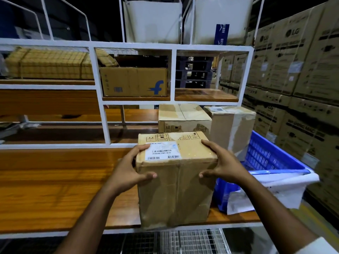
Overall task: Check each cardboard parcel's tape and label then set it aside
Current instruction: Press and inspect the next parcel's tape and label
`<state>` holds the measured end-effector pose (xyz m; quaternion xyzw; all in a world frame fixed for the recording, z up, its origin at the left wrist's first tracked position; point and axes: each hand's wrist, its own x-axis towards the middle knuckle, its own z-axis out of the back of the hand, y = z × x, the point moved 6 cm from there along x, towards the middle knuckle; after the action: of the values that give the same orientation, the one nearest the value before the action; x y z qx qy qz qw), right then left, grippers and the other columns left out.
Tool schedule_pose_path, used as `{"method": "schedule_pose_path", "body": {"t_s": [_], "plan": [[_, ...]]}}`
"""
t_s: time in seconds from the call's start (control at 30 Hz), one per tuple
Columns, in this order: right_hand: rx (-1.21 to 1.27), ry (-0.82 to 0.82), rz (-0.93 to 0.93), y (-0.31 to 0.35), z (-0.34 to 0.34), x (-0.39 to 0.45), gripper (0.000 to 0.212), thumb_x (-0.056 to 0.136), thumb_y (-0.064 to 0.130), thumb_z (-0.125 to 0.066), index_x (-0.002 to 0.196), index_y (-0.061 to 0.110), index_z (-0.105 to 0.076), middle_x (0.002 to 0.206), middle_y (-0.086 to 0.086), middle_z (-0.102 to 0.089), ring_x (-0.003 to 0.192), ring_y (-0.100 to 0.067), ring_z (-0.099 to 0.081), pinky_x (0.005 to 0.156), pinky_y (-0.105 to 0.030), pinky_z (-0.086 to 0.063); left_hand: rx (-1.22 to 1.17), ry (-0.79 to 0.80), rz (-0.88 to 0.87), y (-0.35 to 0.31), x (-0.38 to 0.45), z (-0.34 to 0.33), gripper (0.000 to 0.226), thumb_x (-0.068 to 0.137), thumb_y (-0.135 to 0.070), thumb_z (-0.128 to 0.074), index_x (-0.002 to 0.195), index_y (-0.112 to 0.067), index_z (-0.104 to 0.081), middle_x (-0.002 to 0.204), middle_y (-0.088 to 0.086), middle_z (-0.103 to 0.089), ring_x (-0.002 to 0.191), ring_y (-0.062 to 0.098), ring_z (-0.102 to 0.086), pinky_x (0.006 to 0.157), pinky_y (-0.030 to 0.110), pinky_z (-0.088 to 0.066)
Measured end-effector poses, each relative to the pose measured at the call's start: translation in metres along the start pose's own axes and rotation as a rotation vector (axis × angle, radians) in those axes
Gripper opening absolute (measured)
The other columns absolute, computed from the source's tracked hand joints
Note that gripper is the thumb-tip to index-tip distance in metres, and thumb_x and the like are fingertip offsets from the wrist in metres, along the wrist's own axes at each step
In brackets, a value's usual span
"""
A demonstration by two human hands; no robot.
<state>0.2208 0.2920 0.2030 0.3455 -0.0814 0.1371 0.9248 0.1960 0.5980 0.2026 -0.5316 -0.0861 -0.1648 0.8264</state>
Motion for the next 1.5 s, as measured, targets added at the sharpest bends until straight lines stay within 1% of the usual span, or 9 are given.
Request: {"method": "schedule_pose_path", "body": {"t_s": [0.27,0.37,0.53,0.63,0.73,1.0,1.23,1.37,1.5], "plan": [[-0.064,-0.247,0.139,0.047,0.045,-0.048,0.111,0.058,0.045,-0.091,0.149,0.049,-0.027,0.151,0.008,-0.04,0.134,-0.022,-0.041,0.106,-0.053,-0.043,0.05,-0.104,-0.197,-0.06,-0.023,0.021,0.085,0.056,-0.033,-0.087,0.131,-0.046,-0.049,0.129,-0.024,-0.05,0.116,0.002,-0.055,0.079,0.027,-0.06],[-0.086,-0.352,0.2,0.07,0.064,-0.065,0.114,0.059,0.028,-0.094,0.152,0.041,-0.029,0.146,0.003,-0.047,0.129,-0.017,-0.047,0.103,-0.037,-0.048,0.187,-0.178,-0.264,-0.085,-0.029,0.025,0.086,0.054,-0.031,-0.09,0.127,-0.046,-0.047,0.135,-0.015,-0.05,0.119,0.0,-0.053,0.083,0.017,-0.055],[-0.168,-0.382,0.277,0.1,0.06,-0.07,0.106,0.063,0.021,-0.092,0.149,0.043,-0.034,0.141,0.006,-0.054,0.124,-0.012,-0.052,0.098,-0.026,-0.048,0.927,-0.205,-0.34,-0.127,-0.032,-0.008,0.075,0.066,-0.047,-0.084,0.129,-0.04,-0.043,0.164,0.002,-0.009,0.151,0.029,0.001,0.12,0.054,-0.008],[-0.182,-0.302,0.299,0.107,0.027,-0.055,0.098,0.066,0.021,-0.089,0.148,0.041,-0.038,0.14,0.009,-0.056,0.124,-0.009,-0.055,0.1,-0.031,-0.05,0.928,-0.07,-0.41,-0.14,-0.026,-0.046,0.069,0.077,-0.041,-0.077,0.135,-0.039,-0.038,0.143,-0.003,-0.047,0.134,0.022,-0.038,0.111,0.042,-0.033],[-0.111,-0.282,0.276,0.092,-0.001,-0.043,0.094,0.065,0.02,-0.087,0.146,0.037,-0.043,0.135,0.013,-0.061,0.119,-0.004,-0.059,0.094,-0.011,-0.045,0.893,-0.005,-0.402,-0.128,-0.01,-0.061,0.062,0.08,-0.033,-0.073,0.133,-0.037,-0.041,0.124,-0.003,-0.059,0.118,0.021,-0.054,0.092,0.036,-0.048],[-0.008,-0.351,0.124,0.049,-0.023,-0.031,0.095,0.07,0.019,-0.085,0.149,0.037,-0.035,0.123,0.005,-0.067,0.103,-0.01,-0.066,0.083,-0.022,-0.055,1.081,0.168,-0.409,-0.105,0.019,-0.104,0.077,0.082,-0.025,-0.074,0.144,-0.019,-0.028,0.145,0.008,-0.045,0.138,0.032,-0.037,0.111,0.044,-0.033],[0.107,-0.328,-0.093,0.0,-0.035,-0.035,0.116,0.075,0.011,-0.082,0.158,0.034,-0.005,0.144,0.003,-0.053,0.121,-0.017,-0.059,0.091,-0.032,-0.056,1.251,0.282,-0.418,-0.091,0.04,-0.132,0.072,0.1,-0.03,-0.049,0.153,-0.046,-0.002,0.157,0.023,-0.019,0.139,0.054,-0.024,0.111,0.063,-0.027],[0.249,-0.21,-0.151,-0.016,-0.048,-0.046,0.105,0.075,0.004,-0.082,0.155,0.031,-0.019,0.141,0.003,-0.053,0.103,0.011,-0.056,0.082,-0.014,-0.053,1.262,0.3,-0.429,-0.086,0.049,-0.137,0.058,0.102,-0.027,-0.042,0.146,-0.048,-0.011,0.153,0.027,-0.024,0.133,0.058,-0.031,0.107,0.066,-0.03],[0.227,-0.117,-0.187,-0.03,-0.065,-0.054,0.106,0.073,0.015,-0.086,0.155,0.027,-0.02,0.145,0.002,-0.049,0.12,0.0,-0.05,0.093,-0.012,-0.044,1.266,0.307,-0.462,-0.093,0.044,-0.127,0.068,0.095,-0.016,-0.053,0.144,-0.044,-0.014,0.15,0.023,-0.03,0.126,0.048,-0.042,0.1,0.058,-0.042]]}}
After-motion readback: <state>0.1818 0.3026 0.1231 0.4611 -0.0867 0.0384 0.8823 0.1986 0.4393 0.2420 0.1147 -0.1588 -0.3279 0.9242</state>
